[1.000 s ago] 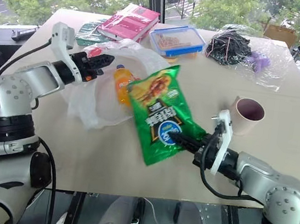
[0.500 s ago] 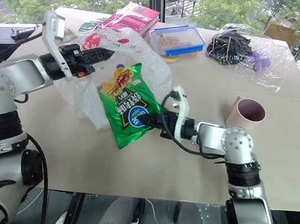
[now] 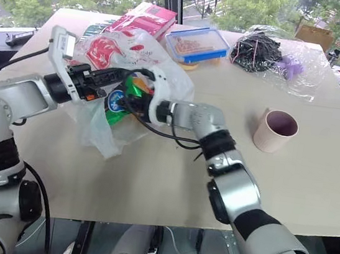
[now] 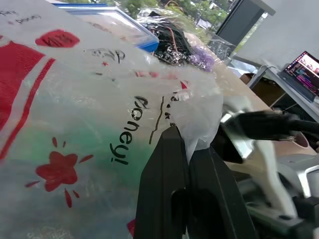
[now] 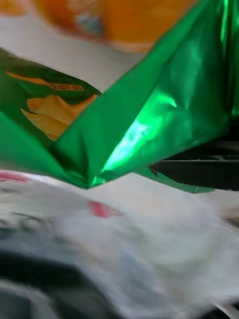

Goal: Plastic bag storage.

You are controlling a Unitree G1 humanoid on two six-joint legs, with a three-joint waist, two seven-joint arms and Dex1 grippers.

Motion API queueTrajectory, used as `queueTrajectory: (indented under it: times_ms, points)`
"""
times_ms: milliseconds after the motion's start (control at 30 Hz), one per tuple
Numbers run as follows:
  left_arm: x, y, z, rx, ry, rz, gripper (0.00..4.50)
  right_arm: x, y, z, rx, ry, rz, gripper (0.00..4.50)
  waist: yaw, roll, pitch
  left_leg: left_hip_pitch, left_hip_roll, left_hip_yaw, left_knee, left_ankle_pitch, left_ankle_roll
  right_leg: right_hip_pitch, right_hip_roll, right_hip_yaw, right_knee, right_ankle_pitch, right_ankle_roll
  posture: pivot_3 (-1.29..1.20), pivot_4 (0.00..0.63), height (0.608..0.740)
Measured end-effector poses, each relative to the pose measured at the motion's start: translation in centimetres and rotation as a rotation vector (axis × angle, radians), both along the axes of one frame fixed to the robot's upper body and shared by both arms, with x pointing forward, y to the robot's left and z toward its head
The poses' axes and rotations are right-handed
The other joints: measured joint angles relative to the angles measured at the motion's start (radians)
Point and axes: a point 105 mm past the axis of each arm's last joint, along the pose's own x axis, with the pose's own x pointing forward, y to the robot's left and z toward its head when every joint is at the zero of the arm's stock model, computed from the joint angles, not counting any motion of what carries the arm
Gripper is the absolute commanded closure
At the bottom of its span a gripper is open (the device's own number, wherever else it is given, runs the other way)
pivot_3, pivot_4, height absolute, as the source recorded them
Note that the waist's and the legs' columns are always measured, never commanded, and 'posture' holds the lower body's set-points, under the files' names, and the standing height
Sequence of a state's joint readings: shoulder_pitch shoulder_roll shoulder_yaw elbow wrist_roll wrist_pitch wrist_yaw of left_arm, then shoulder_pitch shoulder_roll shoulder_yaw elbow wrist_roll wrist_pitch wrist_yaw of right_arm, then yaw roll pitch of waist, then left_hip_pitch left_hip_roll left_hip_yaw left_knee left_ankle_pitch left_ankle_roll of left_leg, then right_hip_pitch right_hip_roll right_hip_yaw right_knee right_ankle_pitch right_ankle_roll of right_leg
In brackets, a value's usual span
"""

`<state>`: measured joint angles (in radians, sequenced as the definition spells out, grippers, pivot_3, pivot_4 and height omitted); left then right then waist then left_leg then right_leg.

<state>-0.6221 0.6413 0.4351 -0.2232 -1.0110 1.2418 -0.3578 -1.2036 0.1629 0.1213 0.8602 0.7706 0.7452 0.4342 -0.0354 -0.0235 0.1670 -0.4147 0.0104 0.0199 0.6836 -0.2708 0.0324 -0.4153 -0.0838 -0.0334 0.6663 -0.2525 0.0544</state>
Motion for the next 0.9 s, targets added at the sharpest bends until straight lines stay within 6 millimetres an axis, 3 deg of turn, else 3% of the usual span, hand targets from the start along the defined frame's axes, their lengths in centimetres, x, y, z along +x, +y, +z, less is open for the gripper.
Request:
queueTrajectory:
  times_ms: [67,133,200,233,367,500,600,733,833,900]
  points:
    - [-0.1,0.1,0.1,-0.004,-0.002,0.006,4.5,1.6,-0.5,-0.6,-0.041,-0.046,-0.082,3.64,0.001,0.0,0.0,0.0,0.0,0.0,0.0,0.0,0.0,0.0,-0.001,0.0,-0.001,0.0,0.0,0.0,0.15,0.74]
    - [-0.2,0.1,0.1,-0.009,-0.003,0.01,4.5,2.2,-0.8,-0.8,-0.04,-0.097,-0.106,2.77,-0.002,0.0,0.0,0.0,0.0,0.0,0.0,0.0,0.0,0.0,-0.001,0.001,-0.001,0.0,0.0,0.0,0.15,0.74]
    - [-0.3,0.1,0.2,-0.013,-0.008,0.018,4.5,2.0,-0.6,-0.5,-0.083,-0.199,-0.07,2.65,-0.006,0.001,0.0,0.0,0.0,0.001,-0.001,0.0,0.0,0.0,-0.001,0.001,0.0,0.0,0.0,0.0,0.15,0.74]
    - [-0.2,0.3,0.2,-0.02,-0.007,0.034,4.5,1.3,-0.2,-0.2,-0.125,-0.288,-0.019,2.37,-0.008,0.001,0.0,0.0,0.0,0.001,-0.001,0.0,0.0,0.0,-0.001,0.001,0.0,0.0,0.0,0.0,0.15,0.74]
    - [0.5,0.5,-0.1,-0.045,0.012,0.071,4.5,-0.7,-1.0,0.6,-0.139,-0.434,0.097,2.37,-0.004,0.001,0.0,-0.001,0.001,0.0,-0.003,0.0,-0.001,-0.002,-0.001,0.0,0.0,0.0,0.0,0.0,0.15,0.74]
    - [1.7,1.8,-0.6,-0.063,0.027,0.161,4.5,-1.7,-7.1,1.4,-0.184,-0.498,0.092,2.37,0.021,0.001,0.0,-0.002,-0.001,-0.001,-0.001,0.0,0.0,0.0,-0.004,-0.001,-0.003,0.001,0.001,0.0,0.15,0.74]
    - [2.4,1.9,-0.8,-0.073,0.034,0.184,4.5,-3.3,-10.7,3.4,-0.175,-0.584,0.022,2.37,0.024,0.001,0.0,-0.002,0.0,-0.001,-0.002,0.0,0.0,0.0,-0.003,-0.002,-0.003,0.0,0.001,0.0,0.15,0.74]
    - [3.0,1.3,-0.9,-0.077,0.035,0.173,4.5,-5.5,-14.1,5.5,-0.196,-0.695,-0.086,2.37,0.021,0.001,0.001,-0.001,0.0,0.0,-0.002,0.0,0.0,0.0,-0.002,-0.001,-0.002,0.0,0.001,0.0,0.15,0.74]
    - [3.2,1.3,-0.9,-0.077,0.03,0.177,4.5,-5.7,-17.0,5.9,-0.28,-0.737,-0.215,2.37,0.022,0.001,0.001,-0.001,-0.001,0.001,-0.002,0.0,0.0,0.0,-0.002,0.0,-0.002,0.0,0.001,0.0,0.15,0.74]
    - [3.4,1.0,-1.0,-0.075,0.033,0.168,4.5,-5.9,-21.5,4.9,-0.464,-0.743,-0.355,2.37,0.034,0.001,0.001,-0.001,-0.001,0.0,-0.001,0.0,0.001,0.001,-0.003,-0.002,-0.003,0.0,0.001,0.0,0.15,0.74]
